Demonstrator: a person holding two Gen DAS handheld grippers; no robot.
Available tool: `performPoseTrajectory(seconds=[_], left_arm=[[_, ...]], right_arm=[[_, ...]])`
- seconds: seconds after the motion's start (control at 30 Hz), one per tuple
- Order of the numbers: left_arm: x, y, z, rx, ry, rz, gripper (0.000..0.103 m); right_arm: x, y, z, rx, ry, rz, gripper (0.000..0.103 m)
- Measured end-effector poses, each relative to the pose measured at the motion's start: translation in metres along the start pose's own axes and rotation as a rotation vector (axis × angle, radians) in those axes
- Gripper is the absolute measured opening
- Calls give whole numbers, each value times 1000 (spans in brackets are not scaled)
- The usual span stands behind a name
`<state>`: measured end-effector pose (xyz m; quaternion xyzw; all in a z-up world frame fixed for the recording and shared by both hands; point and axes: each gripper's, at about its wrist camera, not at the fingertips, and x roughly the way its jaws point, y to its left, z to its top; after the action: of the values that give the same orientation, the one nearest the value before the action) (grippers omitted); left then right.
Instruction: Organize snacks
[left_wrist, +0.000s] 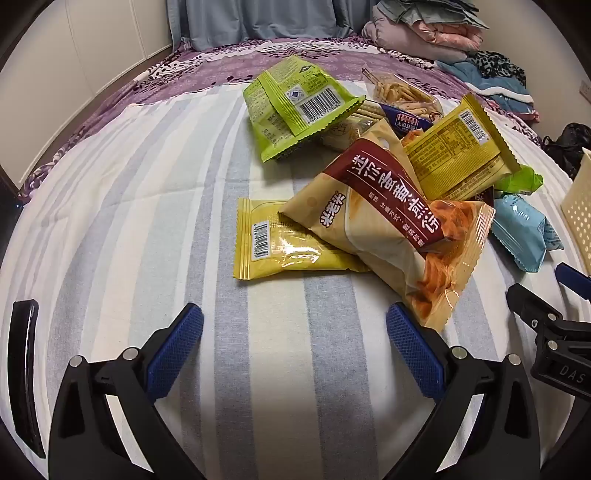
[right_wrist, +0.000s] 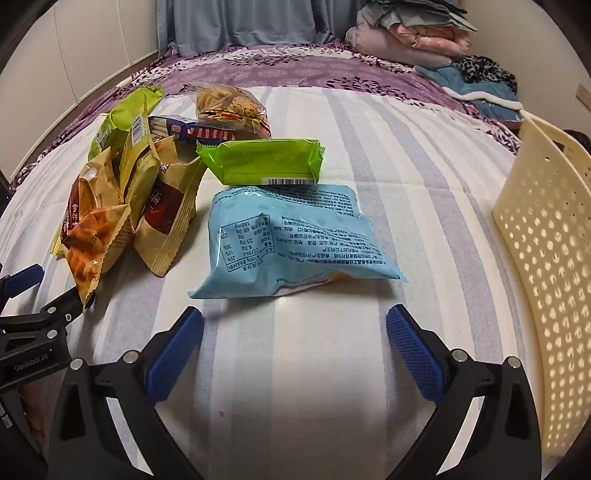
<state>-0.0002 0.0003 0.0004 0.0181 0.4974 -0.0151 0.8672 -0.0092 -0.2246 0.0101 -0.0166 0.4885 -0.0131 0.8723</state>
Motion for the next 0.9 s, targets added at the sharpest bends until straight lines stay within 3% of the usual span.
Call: performPoseTrajectory(seconds=[0.9], left_arm=[[1, 0, 0, 1, 2, 3, 101]], right_arm=[[0, 0, 1, 1, 9, 4, 98]])
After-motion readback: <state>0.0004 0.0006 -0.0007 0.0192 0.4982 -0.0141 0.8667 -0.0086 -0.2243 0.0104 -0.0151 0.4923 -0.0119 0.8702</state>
